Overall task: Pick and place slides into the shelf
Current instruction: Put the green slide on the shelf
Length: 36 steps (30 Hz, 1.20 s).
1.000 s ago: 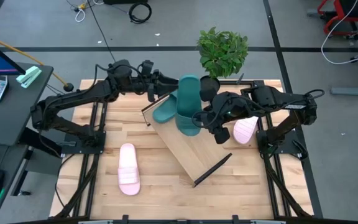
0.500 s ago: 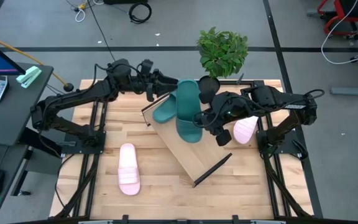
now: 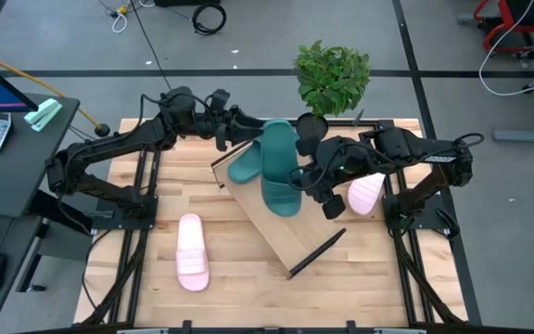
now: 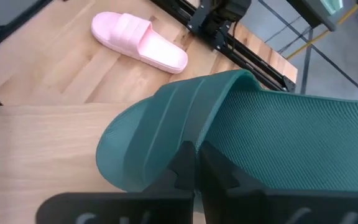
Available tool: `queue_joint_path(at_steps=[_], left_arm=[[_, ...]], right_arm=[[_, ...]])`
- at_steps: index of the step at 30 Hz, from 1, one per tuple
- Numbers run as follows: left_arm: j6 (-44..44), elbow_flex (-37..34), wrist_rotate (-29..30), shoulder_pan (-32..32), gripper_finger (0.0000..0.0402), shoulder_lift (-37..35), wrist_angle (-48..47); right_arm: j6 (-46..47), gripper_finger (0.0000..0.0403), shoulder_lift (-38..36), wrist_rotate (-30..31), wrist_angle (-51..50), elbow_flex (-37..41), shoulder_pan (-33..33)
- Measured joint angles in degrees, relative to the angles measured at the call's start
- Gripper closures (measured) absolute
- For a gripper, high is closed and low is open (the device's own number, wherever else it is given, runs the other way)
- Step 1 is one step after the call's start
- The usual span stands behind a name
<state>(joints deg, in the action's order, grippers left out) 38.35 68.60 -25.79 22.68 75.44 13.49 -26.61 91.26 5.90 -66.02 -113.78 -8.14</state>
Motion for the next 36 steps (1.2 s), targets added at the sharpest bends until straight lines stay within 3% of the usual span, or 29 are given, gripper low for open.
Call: queue_joint_path(at_steps=[8,17,22,36], left_arm=[[0.0,0.0,-0.7,0.0,0.0136,0.0,-0.4],[0.4,0.0,-9.6,0.0,0.0138,0.1,-6.8],[0.5,0.0,-11.3,0.0,0.0138,0.1,-10.6],[3.1,0.1,-23.5,0.0,0.0138,3.3,-12.1]], right_arm=[[-0.7,0.0396,2.2,-2.9,0.4,0.0,0.0],[-4.2,0.0396,2.8,-4.7,0.2,0.0,0.2],[-4.2,0.0396,2.9,-5.6,0.7,0.0,0.2],[-4.0,0.0396,4.4,-13.2,0.3,0.0,0.0]])
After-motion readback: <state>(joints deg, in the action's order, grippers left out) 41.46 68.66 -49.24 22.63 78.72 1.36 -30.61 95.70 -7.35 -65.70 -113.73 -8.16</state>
